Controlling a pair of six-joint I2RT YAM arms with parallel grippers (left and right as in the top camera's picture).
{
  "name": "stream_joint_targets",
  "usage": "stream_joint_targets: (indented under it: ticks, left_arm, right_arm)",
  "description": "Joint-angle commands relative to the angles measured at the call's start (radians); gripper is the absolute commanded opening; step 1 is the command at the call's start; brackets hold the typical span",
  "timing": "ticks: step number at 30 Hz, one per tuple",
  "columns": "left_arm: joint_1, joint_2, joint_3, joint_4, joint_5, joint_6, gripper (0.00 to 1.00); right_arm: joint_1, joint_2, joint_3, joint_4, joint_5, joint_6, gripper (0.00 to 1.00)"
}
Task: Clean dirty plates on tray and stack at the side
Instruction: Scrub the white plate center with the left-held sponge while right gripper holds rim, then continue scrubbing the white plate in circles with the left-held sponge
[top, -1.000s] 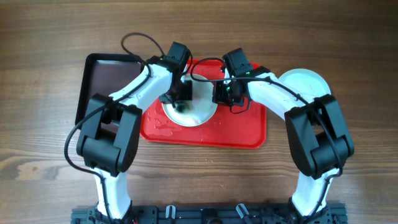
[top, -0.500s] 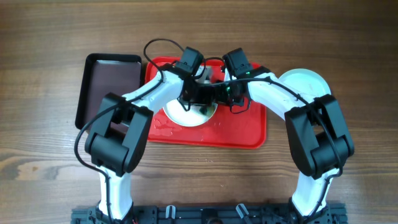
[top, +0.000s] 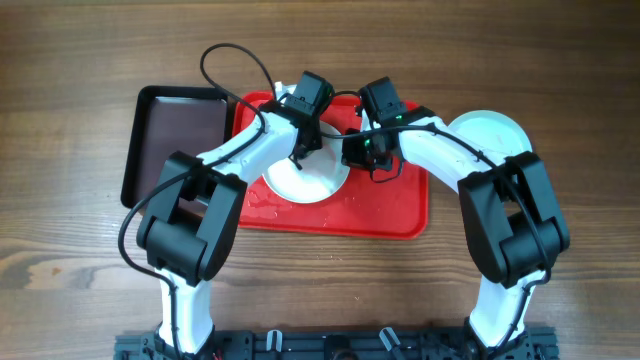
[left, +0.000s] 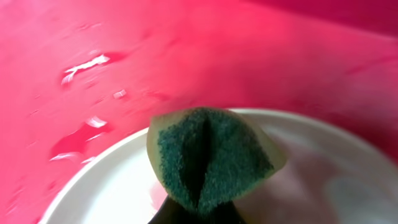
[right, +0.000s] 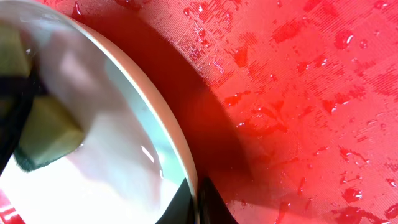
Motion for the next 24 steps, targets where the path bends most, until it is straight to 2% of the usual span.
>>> stream_joint_targets:
  ticks: [1,8,12,15,20,24]
  left_arm:
    - [0.005,0.074,-0.061,-0.15,-0.015,-0.039,0.04]
    - [0.005,0.074,-0.061,-0.298,0.392,0.174,0.04]
    - [0.005,0.074,-0.061,-0.299,0.629,0.291,0.04]
    - [0.002,0.074,-0.061,-0.265,0.734,0.301,0.04]
    - [-0.007,0.074,-0.061,-0.142,0.736,0.3,0.04]
    - [0.007,0.074,-0.061,-0.077,0.659,0.292,0.04]
  right_arm:
    - [-0.003,0.023,-0.013,0.0,0.009,0.001,0.04]
    - [-0.003,0.023,-0.013,0.001,0.008,0.002,0.04]
    - [-0.003,0.023,-0.013,0.0,0.006,0.001,0.04]
    - [-0.003,0.023,-0.013,0.001,0.006,0.001,0.04]
    - [-0.003,0.023,-0.013,0.0,0.006,0.002,0.04]
    - [-0.003,0.023,-0.013,-0.001,0.006,0.001,0.04]
